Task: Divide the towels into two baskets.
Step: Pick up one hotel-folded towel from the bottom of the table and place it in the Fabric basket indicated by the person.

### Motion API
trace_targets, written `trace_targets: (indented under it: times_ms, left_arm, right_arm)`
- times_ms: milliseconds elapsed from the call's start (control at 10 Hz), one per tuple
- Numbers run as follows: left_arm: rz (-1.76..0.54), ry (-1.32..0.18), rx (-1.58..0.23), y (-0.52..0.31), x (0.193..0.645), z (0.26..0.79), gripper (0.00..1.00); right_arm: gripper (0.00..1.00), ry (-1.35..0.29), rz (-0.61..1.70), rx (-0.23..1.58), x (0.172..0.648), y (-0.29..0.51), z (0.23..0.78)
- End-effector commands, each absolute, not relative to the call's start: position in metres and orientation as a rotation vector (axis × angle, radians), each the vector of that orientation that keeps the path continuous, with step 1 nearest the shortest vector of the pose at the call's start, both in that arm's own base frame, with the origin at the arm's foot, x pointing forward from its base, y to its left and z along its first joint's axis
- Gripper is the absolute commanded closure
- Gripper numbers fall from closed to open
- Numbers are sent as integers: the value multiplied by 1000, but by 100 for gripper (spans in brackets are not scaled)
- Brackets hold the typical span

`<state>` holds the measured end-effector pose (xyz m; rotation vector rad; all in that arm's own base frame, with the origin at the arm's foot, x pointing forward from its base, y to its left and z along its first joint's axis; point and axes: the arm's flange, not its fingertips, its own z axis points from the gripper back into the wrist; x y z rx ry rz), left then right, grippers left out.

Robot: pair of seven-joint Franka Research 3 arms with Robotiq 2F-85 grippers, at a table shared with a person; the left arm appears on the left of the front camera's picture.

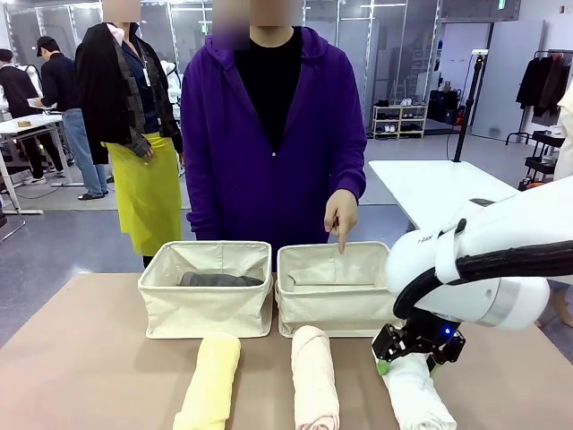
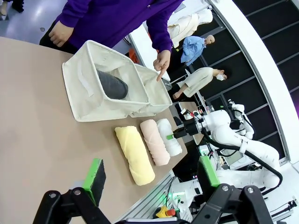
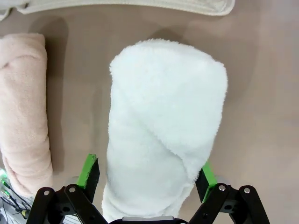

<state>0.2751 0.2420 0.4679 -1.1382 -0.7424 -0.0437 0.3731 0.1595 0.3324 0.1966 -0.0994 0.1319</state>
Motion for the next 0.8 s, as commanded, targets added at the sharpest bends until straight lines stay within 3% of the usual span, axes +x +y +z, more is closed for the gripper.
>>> trace_targets:
  times_ms: [0,100,200,300,400,500,600,700]
  left_arm:
    - [-41,-739,-1152,243,272,471,0]
    - [-41,-739,-1152,243,272,471,0]
    - [-41,-739,-1152,243,272,471,0]
    - [-41,-739,-1152,243,272,471,0]
    - [-41,-739,-1152,243,272,471,0]
    - [-41,-739,-1152,243,272,471,0]
    - [-41,-739,-1152,243,272,471,0]
    - [-41,-739,-1152,243,272,471,0]
  right_arm:
    - [19,-97,159,183,322,141,307]
    - [20,-93,162,178,323,140,305]
    - [39,-89,163,169,323,140,301]
    - [40,-87,164,166,322,140,299]
    - [59,-84,164,167,321,139,297]
    - [60,-92,167,176,320,140,298]
    - [76,-104,173,205,316,138,303]
    - [76,-91,150,168,375,164,326]
